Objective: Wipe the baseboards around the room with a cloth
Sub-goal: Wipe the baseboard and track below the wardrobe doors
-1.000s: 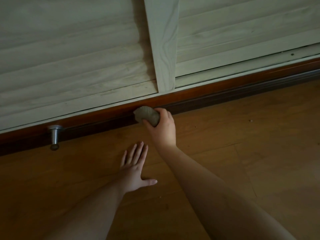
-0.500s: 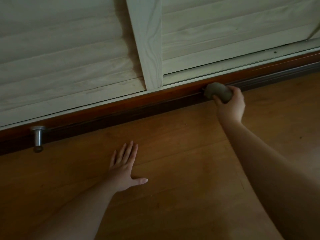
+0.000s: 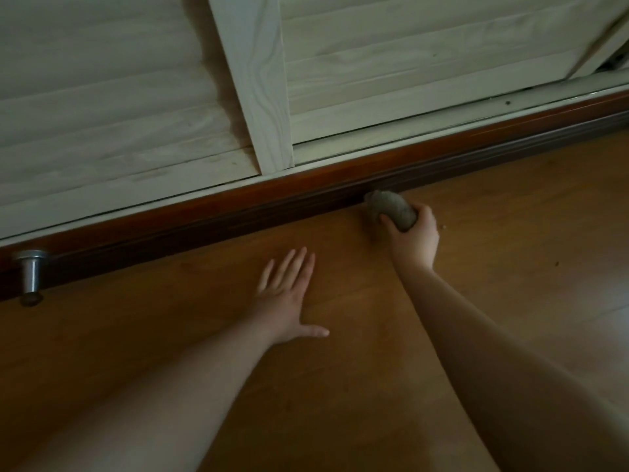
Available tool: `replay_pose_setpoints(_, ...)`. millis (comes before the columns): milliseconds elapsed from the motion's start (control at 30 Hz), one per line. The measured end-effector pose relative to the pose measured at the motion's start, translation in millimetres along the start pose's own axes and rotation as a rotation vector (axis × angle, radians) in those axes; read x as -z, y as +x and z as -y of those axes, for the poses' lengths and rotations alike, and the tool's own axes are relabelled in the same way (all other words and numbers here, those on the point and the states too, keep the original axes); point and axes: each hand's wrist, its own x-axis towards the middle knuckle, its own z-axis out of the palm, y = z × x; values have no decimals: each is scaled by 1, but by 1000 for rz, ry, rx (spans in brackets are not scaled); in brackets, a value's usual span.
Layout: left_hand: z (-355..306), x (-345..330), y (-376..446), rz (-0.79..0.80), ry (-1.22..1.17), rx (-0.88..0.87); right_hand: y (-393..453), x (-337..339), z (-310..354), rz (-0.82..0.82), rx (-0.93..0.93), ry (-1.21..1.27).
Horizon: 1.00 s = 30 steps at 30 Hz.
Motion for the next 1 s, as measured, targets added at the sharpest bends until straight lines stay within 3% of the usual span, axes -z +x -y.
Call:
replay_pose_setpoints(167,-45,-6,34,41,-109,192,-16,-21,-13,147,119,-74)
replay_pose_setpoints(367,-44,-14,36,53,-111,196,13,-16,-13,241,219,-145)
replay_pose_setpoints(567,-46,-14,38,89,-109,223,94,43,-16,329,239,-318)
replay_pose_setpoints(867,-47,-15,37,43,-117,230,135,88,-35,82,69,-309)
replay_pose_setpoints(1000,-47,-14,38,41,-117,232,133,96,-41,-143,-96,-258)
